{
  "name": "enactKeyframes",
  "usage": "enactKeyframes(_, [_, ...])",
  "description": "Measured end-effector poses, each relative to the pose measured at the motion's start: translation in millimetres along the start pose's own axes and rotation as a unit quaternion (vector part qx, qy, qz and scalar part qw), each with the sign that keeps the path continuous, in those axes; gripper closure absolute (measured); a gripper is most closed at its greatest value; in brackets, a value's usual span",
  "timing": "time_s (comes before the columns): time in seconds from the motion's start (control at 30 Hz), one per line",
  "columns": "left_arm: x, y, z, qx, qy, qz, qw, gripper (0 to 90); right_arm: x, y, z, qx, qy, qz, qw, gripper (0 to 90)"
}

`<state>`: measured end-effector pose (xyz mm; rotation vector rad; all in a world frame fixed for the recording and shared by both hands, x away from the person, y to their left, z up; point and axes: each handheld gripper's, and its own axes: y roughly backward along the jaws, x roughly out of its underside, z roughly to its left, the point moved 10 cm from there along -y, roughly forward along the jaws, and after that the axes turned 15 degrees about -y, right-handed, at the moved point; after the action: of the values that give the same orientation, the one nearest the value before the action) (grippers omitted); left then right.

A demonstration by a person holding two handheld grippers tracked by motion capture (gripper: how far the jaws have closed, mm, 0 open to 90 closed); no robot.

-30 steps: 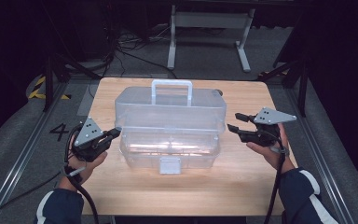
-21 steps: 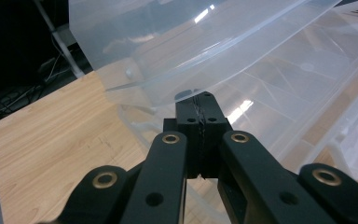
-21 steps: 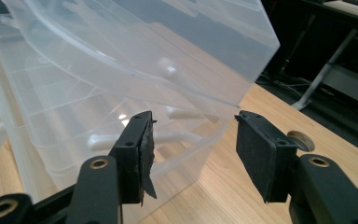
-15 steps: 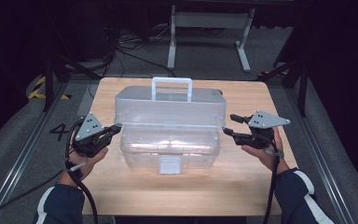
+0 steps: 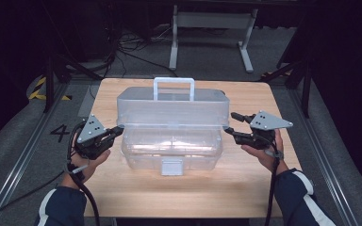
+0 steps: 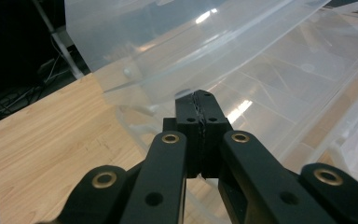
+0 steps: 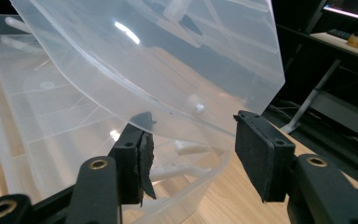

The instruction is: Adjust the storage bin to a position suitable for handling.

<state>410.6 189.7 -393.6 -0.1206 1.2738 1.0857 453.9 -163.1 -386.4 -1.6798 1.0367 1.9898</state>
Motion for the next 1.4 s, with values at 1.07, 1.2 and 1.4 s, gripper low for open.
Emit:
enactKeyframes(1.07, [85.0,6.2,-45.2,0.04,-0.006,0.051,0.9979,63.0,-38.4,-10.6,-7.5,0.053,-0.008,-0.067,0.9963,70.0])
enactKeyframes(1.2, [100.0,2.7,-49.3,0.046,0.009,0.078,0.9958,50.6,-42.2,-12.6,-9.9,0.065,-0.01,-0.075,0.995,71.3])
enactKeyframes(1.4, [118.9,-0.5,-54.8,0.054,0.026,0.11,0.9921,37.0,-50.1,-16.4,-12.8,0.087,-0.01,-0.083,0.9927,73.2])
